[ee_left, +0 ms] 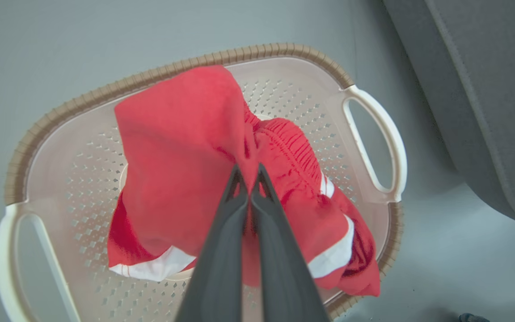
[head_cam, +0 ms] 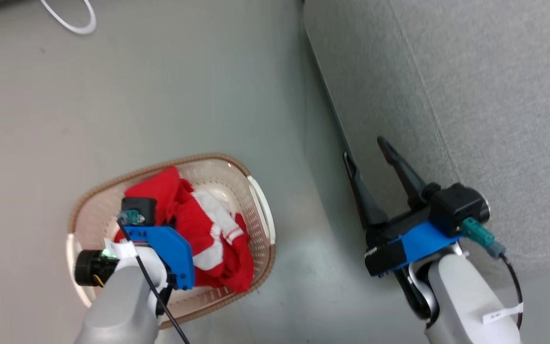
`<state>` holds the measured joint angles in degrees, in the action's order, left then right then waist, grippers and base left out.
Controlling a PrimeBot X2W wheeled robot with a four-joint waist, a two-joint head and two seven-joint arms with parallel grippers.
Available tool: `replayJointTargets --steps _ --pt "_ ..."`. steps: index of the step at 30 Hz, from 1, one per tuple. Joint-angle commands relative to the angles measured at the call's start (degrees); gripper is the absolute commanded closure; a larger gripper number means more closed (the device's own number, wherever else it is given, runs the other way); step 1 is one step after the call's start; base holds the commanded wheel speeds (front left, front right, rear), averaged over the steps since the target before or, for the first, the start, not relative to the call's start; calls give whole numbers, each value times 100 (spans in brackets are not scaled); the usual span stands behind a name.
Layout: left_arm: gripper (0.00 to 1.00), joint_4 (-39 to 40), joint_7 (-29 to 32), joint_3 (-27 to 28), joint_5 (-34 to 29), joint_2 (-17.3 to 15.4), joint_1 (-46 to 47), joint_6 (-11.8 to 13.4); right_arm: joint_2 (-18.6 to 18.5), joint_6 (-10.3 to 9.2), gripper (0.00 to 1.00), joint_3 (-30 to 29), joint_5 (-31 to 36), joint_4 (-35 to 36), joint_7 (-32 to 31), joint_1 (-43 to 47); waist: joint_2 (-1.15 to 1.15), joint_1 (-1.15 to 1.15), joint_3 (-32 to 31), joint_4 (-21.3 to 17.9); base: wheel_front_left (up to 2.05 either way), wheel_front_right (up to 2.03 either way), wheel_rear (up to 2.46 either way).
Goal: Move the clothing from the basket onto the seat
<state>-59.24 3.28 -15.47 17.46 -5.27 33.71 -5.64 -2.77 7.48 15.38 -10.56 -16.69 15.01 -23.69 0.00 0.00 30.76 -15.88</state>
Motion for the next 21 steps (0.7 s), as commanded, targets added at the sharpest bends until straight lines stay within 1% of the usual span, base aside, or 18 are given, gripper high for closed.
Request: replayJointTargets --steps 1,8,10,11,16,21 --pt "100 -33 -201 -120 71 105 -132 -80 -20 3 0 -25 47 -136 -5 229 0 0 -991 436 0 0 0" --pt "100 203 -625 -705 359 240 -173 -189 -22 3 0 -120 150 -268 -238 771 0 0 -2007 748 0 0 0" --pt "100 525 -657 -1116 669 256 -239 -193 -21 3 0 -181 186 -248 -308 945 0 0 -2254 825 0 0 0" --pt "100 525 -657 -1116 669 256 -239 -193 -21 3 0 -181 186 -248 -308 945 0 0 -2254 825 0 0 0" --pt "100 1180 -683 -1915 1302 233 -145 -183 -20 3 0 -261 202 -157 -487 1338 0 0 -2731 982 0 0 0" --pt "100 1586 -765 -2378 1681 241 96 -184 -20 3 0 -267 194 -17 -645 1627 0 0 -3068 1059 0 0 0"
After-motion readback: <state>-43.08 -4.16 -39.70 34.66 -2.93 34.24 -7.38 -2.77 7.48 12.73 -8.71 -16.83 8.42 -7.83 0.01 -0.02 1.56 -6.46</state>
